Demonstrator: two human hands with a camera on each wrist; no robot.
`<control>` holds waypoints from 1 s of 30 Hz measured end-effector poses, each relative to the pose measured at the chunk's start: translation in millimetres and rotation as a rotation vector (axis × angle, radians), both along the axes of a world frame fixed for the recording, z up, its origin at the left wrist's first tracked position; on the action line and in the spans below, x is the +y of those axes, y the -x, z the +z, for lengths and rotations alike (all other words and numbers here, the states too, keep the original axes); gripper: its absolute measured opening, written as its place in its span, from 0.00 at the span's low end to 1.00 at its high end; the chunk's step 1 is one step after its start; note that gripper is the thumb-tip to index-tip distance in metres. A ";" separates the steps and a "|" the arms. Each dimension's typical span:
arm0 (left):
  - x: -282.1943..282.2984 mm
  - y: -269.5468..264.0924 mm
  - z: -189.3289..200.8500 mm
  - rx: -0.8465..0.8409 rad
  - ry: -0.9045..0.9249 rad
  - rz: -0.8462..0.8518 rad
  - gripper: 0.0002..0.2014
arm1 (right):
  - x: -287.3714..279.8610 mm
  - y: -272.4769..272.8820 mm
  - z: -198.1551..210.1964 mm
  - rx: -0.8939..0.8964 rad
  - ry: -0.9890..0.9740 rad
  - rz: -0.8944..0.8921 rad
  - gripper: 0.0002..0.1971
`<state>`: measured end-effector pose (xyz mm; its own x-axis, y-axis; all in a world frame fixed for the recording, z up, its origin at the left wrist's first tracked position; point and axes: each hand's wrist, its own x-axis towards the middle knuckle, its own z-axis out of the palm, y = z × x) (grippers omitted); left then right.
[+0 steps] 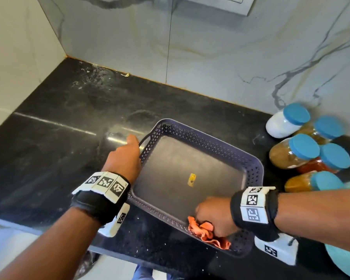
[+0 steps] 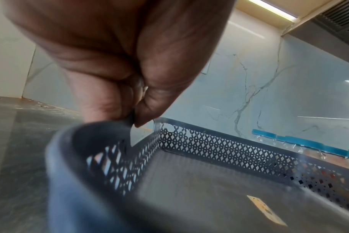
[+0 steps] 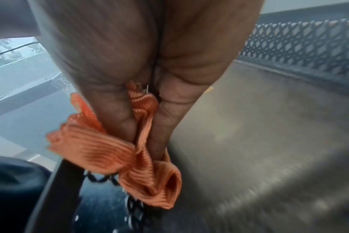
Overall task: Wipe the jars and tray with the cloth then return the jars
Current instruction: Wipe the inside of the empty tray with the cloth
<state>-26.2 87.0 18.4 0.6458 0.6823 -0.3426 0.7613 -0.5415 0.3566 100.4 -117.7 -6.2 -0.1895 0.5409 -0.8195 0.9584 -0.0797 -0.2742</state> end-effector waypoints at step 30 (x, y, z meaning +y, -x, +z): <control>-4.2 50.6 -22.6 -0.102 0.275 0.555 0.11 | 41.1 31.4 15.6 0.173 -0.069 -0.257 0.09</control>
<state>-76.8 82.8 -4.1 0.2597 0.8206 -0.5091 0.8576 0.0464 0.5122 69.0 -76.7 9.3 -0.1724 0.6424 -0.7467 0.8478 -0.2891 -0.4445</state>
